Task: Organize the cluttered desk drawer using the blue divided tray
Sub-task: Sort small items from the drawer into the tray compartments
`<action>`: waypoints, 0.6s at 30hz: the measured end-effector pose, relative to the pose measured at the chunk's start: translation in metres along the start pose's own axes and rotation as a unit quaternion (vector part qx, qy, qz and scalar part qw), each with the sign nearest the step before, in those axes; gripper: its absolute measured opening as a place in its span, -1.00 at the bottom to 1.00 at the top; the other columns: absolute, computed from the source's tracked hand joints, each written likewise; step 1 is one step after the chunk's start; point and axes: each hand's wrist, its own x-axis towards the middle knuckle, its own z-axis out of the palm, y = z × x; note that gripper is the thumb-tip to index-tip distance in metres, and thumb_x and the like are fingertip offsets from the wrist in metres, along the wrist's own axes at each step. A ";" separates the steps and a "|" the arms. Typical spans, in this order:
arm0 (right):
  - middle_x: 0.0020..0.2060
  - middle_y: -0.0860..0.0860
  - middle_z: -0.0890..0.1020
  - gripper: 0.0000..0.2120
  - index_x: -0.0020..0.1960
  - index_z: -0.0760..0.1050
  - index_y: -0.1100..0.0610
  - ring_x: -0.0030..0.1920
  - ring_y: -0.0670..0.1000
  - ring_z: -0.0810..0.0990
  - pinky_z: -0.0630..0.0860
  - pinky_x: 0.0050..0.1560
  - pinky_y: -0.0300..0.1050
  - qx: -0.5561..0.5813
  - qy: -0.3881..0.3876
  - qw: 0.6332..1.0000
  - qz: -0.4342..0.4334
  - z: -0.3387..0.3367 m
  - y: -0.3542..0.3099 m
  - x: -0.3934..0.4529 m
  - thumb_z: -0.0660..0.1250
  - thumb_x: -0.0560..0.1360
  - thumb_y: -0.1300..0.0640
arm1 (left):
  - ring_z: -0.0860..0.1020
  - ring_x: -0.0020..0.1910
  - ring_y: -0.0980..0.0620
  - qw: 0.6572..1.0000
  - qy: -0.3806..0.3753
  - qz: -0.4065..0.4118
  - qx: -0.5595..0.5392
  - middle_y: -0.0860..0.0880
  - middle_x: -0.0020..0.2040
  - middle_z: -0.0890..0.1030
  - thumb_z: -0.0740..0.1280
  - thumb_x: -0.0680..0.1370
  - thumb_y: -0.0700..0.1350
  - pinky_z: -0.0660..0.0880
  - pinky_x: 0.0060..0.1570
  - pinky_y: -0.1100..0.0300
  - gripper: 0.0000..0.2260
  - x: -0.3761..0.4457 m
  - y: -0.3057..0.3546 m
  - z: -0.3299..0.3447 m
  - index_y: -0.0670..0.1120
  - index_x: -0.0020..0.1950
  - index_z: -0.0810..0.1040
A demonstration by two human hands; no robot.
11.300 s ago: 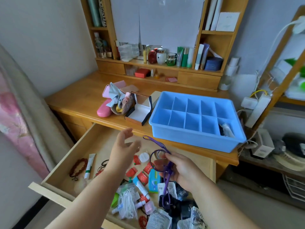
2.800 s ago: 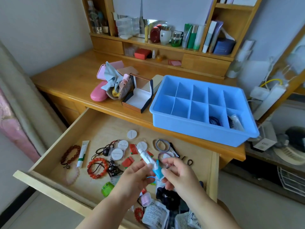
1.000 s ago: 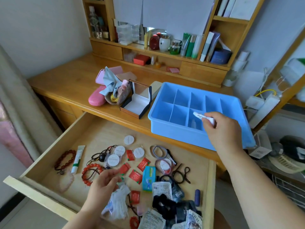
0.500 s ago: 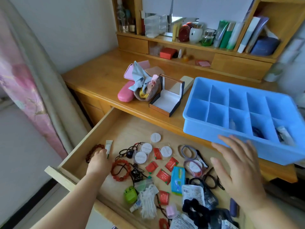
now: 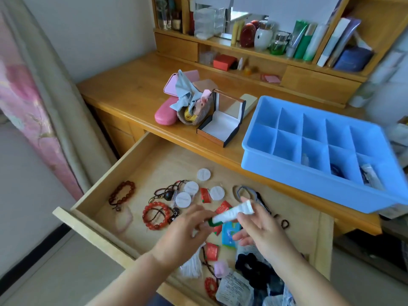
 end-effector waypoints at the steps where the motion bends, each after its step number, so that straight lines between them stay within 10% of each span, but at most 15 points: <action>1: -0.26 0.07 0.69 -0.82 0.14 0.50 0.02 -0.29 0.05 0.67 0.55 -0.27 -0.15 0.018 0.013 1.000 0.007 0.001 -0.004 -0.002 0.30 0.54 0.10 | 0.52 -0.08 0.24 1.000 -0.007 0.019 -0.019 0.19 -0.04 0.52 0.30 0.50 -0.06 0.43 -0.06 0.42 -0.77 -0.004 0.010 0.010 0.06 0.15 0.56; 6: -0.16 0.02 0.70 -0.83 -0.10 0.59 -0.01 -0.26 0.01 0.67 0.58 -0.24 -0.18 -0.015 0.125 0.983 -0.134 -0.033 -0.035 -0.019 0.23 0.56 0.06 | 0.53 0.04 0.27 0.995 0.070 -0.027 -0.062 0.27 0.11 0.50 0.31 0.52 0.08 0.45 0.07 0.39 -0.69 -0.011 0.007 0.025 0.06 0.25 0.53; 10: -0.14 -0.12 0.66 -0.72 0.03 0.51 -0.14 -0.14 -0.10 0.65 0.53 -0.13 -0.29 -0.110 0.307 0.893 -0.309 -0.098 -0.076 -0.018 0.07 0.58 -0.20 | 0.58 -0.07 0.14 0.980 0.128 -0.148 -0.023 0.10 0.00 0.60 0.37 0.51 -0.19 0.51 -0.05 0.23 -0.80 -0.012 -0.030 0.014 0.07 0.07 0.58; 18: 0.03 0.00 0.59 -0.50 0.00 0.51 0.01 0.17 0.11 0.48 0.29 0.16 0.04 -0.584 0.205 0.775 -0.128 -0.128 -0.064 0.040 -0.17 0.57 -0.16 | 0.56 -0.01 0.06 0.927 0.173 -0.320 -0.096 0.09 -0.02 0.61 0.30 0.54 -0.21 0.45 -0.02 0.17 -0.81 -0.007 -0.046 0.014 -0.01 0.08 0.60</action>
